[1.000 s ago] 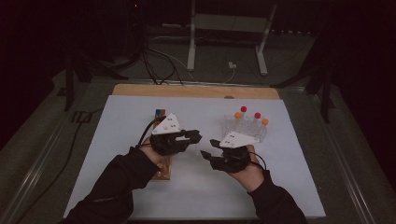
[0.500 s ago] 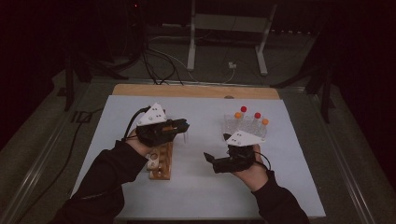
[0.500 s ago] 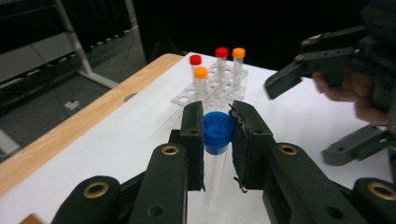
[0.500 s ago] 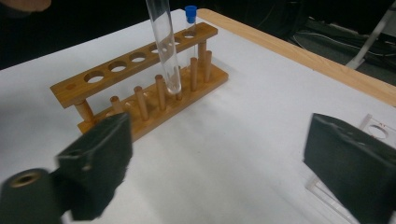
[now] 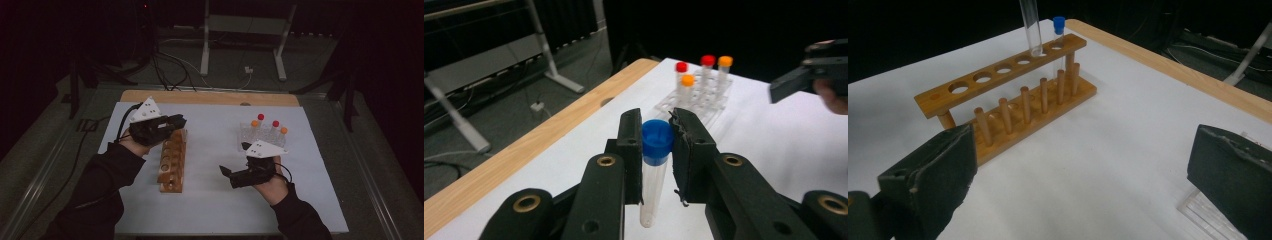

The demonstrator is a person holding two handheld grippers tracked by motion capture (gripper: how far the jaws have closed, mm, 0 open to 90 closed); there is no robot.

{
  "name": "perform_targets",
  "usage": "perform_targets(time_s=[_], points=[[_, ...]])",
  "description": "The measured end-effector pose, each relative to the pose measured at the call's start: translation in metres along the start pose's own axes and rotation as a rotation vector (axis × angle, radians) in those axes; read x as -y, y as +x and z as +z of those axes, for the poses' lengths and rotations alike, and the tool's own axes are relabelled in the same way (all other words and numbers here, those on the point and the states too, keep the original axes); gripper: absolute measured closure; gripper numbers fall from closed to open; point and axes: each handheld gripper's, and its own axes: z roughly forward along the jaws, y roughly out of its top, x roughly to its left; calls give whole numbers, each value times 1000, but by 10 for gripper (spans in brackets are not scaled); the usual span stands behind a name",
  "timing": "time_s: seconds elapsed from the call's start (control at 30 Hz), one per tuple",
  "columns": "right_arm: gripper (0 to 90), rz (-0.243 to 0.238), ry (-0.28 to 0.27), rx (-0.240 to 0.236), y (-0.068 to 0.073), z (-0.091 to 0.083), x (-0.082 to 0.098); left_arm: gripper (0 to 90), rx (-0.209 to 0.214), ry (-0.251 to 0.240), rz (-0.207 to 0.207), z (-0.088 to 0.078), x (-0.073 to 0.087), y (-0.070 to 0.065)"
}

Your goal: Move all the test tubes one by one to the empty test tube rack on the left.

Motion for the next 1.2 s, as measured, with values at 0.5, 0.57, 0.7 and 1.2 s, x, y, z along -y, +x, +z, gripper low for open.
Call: perform_targets(time_s=[0.5, 0.57, 0.7, 1.2], points=[[0, 9, 6, -3, -2, 0, 1, 769, -117, 41, -66, 0, 22, 36], [0, 9, 6, -1, -2, 0, 1, 769, -130, 43, -70, 2, 27, 39], [0, 12, 5, -2, -2, 0, 1, 769, -133, 51, -91, 7, 37, 44], [0, 24, 11, -10, -4, -1, 2, 769, -123, 86, -136, 30, 69, 45]])
